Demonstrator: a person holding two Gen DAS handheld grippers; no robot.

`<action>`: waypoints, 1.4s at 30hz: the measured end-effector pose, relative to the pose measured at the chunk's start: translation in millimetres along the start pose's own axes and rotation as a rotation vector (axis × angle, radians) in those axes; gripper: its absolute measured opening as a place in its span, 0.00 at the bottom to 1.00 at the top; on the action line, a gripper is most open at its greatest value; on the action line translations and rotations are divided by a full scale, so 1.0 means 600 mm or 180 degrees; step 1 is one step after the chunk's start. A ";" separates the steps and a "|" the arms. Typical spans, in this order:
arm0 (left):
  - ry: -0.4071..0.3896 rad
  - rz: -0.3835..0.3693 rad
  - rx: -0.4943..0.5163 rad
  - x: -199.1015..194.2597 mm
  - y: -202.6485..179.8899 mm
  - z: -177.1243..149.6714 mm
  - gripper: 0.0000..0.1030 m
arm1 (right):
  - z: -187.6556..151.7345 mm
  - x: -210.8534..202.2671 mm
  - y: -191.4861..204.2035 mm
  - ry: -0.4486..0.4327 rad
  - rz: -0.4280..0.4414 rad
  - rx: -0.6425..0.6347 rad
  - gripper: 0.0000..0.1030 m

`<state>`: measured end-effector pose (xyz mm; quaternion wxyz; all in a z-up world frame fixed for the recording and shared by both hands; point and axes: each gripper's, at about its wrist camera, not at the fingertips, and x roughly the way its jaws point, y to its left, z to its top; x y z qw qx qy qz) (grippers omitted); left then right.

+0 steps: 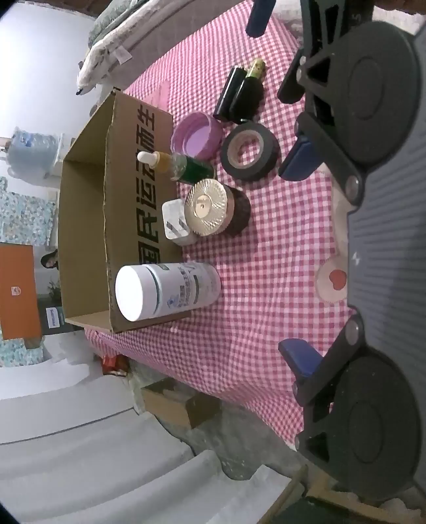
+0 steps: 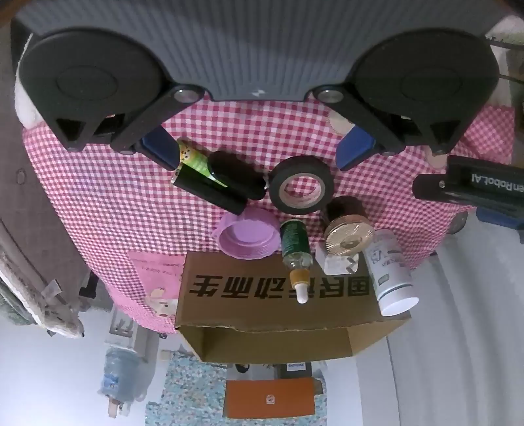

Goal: Organize rigid objects
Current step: 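Move the right tool toward the black tape roll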

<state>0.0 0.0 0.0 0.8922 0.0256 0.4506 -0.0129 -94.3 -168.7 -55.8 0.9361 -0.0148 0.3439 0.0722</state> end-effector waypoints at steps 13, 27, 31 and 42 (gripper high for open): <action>0.0013 0.0013 0.0039 0.004 0.013 -0.007 1.00 | 0.001 -0.006 0.009 0.0012 0.0022 0.0046 0.99; 0.0038 0.0077 0.0006 -0.002 0.009 -0.005 1.00 | 0.012 -0.004 0.001 0.0042 0.0095 0.0059 0.99; 0.0041 0.0098 0.0016 -0.002 0.006 -0.005 1.00 | 0.013 -0.004 -0.001 0.0035 0.0079 0.0078 0.99; 0.0061 0.0122 0.0019 0.000 0.006 -0.004 1.00 | 0.014 -0.004 0.001 0.0024 0.0089 0.0069 0.99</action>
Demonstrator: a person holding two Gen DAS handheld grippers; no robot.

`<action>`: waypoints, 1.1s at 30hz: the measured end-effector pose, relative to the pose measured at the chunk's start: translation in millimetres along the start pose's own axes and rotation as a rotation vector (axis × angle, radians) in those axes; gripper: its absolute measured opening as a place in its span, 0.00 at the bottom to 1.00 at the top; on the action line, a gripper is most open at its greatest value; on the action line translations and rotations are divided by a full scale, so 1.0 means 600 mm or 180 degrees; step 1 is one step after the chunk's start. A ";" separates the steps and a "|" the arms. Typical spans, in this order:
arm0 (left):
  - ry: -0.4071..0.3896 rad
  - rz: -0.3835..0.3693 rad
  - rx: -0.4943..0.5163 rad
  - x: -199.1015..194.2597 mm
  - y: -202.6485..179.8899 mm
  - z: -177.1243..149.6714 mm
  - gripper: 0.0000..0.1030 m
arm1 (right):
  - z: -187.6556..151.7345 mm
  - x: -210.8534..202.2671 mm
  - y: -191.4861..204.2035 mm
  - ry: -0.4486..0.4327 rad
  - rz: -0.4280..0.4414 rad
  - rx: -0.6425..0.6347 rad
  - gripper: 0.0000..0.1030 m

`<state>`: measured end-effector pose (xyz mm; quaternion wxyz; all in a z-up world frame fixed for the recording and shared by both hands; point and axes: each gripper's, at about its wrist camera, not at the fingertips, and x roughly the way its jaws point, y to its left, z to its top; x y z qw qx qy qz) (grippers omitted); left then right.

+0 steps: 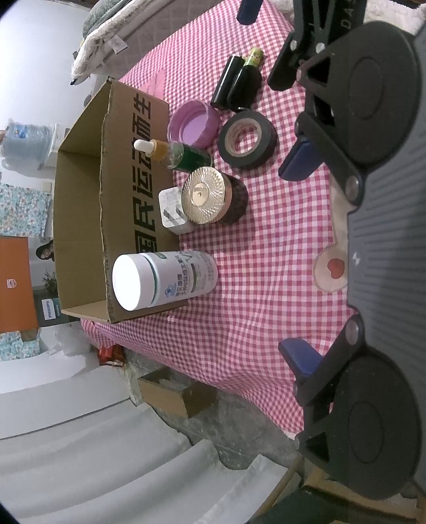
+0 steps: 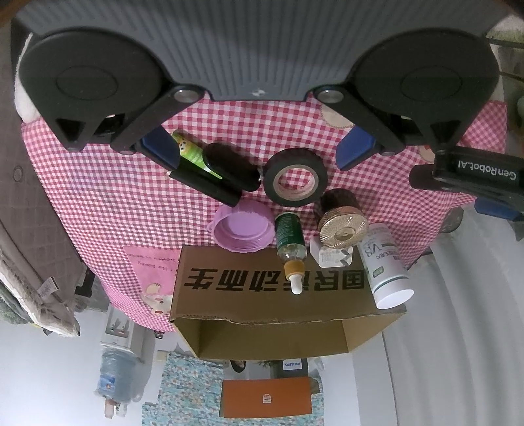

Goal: Organize rigid objects
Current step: 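Move the right tool toward the black tape roll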

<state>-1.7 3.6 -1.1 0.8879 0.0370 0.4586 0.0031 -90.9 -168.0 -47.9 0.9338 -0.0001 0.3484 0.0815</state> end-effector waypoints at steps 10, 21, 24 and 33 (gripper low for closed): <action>0.0011 0.0016 0.0007 0.000 0.001 0.000 1.00 | 0.000 0.000 -0.001 -0.0003 0.0007 0.0004 0.99; 0.0027 0.0034 0.0007 -0.001 0.003 -0.001 1.00 | 0.001 0.004 0.000 0.0011 0.0029 0.0009 0.99; 0.0034 0.0035 0.0008 0.000 0.003 0.000 1.00 | 0.000 0.005 0.001 0.0013 0.0036 0.0005 0.99; 0.0059 0.0038 0.0018 0.006 0.000 0.003 1.00 | 0.001 0.009 0.000 0.0006 0.0047 0.0015 0.99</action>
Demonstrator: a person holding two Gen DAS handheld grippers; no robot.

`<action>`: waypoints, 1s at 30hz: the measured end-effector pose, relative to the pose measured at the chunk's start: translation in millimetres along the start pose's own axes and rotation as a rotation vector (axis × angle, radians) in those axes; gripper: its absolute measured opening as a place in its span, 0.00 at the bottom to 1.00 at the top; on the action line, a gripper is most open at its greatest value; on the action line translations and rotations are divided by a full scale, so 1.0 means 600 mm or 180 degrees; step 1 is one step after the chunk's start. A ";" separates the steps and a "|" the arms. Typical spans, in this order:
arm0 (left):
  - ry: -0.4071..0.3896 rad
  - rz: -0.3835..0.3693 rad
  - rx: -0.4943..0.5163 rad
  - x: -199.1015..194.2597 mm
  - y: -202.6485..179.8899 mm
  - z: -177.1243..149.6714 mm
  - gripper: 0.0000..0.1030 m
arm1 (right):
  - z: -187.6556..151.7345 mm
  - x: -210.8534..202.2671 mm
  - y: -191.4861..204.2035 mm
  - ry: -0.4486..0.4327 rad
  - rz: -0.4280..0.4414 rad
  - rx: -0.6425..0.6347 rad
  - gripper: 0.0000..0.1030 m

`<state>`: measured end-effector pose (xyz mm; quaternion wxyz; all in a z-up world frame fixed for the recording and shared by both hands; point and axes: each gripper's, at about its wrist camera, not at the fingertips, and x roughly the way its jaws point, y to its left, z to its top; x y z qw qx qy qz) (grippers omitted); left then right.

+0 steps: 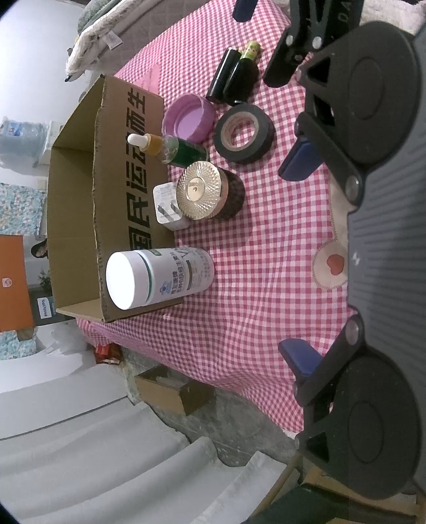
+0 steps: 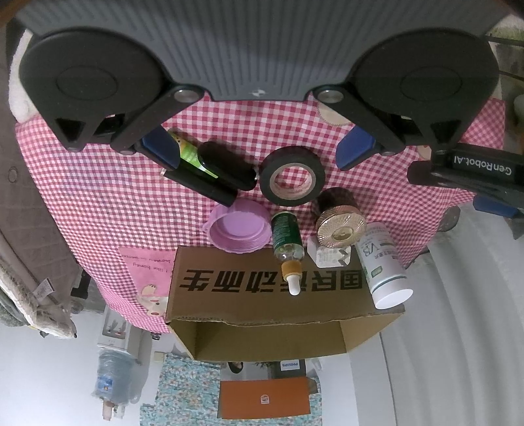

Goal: Organize rigid objects
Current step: 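Move the right tool toward the black tape roll, then close the right gripper on the black tape roll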

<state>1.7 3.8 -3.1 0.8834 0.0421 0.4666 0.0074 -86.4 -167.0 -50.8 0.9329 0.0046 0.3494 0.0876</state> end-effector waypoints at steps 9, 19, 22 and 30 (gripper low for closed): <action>-0.0018 -0.0079 0.0047 0.009 -0.004 0.006 1.00 | 0.005 0.006 -0.007 -0.0005 -0.0042 0.0023 0.99; -0.0179 -0.0345 0.0388 0.016 -0.046 0.014 0.99 | 0.005 0.007 -0.044 -0.0052 -0.0075 0.0124 0.99; -0.0246 -0.0407 0.0484 0.018 -0.060 0.017 0.99 | 0.005 0.003 -0.057 -0.0125 -0.0059 0.0132 0.99; -0.0354 -0.0736 0.0693 0.029 -0.083 0.019 0.99 | 0.011 -0.008 -0.091 -0.0328 0.0108 0.0291 0.99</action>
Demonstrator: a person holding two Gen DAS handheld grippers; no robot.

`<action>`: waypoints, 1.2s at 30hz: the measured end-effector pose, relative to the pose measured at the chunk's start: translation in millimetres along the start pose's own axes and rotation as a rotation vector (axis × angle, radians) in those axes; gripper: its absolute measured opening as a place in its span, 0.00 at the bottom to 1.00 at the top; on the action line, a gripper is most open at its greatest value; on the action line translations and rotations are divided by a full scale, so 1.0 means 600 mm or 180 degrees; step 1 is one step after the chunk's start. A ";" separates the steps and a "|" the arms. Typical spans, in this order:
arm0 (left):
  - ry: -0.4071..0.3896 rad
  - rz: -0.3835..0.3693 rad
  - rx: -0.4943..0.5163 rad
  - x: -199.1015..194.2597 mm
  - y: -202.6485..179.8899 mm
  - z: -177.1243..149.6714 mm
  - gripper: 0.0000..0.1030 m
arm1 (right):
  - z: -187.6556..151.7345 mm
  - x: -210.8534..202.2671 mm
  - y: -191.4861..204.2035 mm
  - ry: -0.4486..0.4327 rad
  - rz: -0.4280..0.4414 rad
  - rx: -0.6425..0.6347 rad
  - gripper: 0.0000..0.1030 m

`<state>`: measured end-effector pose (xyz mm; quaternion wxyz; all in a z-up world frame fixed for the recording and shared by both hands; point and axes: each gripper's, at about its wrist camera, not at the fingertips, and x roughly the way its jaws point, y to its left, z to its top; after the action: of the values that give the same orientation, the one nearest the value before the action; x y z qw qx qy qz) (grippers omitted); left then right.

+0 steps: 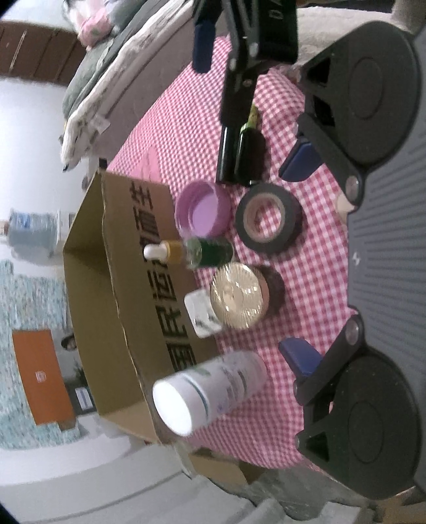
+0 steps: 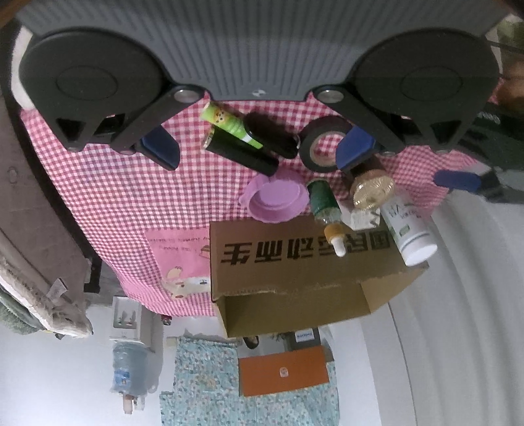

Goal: Organize rigid objects
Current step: 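Close the right gripper on the black tape roll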

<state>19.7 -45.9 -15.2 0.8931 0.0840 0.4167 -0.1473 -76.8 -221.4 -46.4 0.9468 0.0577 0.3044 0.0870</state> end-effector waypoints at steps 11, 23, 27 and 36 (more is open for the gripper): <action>0.0043 -0.0160 0.0488 0.032 -0.035 0.000 0.73 | 0.010 0.033 -0.003 0.0209 0.0582 0.0307 0.86; 0.0171 -0.0352 0.0791 0.072 -0.038 0.000 0.56 | 0.000 0.106 0.013 0.0843 0.0835 0.0645 0.35; 0.0188 -0.0414 0.0850 0.082 -0.040 0.001 0.55 | -0.003 0.127 0.014 0.0959 0.0758 0.0710 0.28; 0.0210 -0.0387 0.0906 0.081 -0.036 -0.006 0.54 | -0.008 0.143 0.023 0.0989 0.0775 0.0684 0.25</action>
<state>39.4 -74.6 -55.5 0.8474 0.1891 0.4250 -0.2558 -12.9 -190.5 -96.7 0.8595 0.1805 0.4448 0.1755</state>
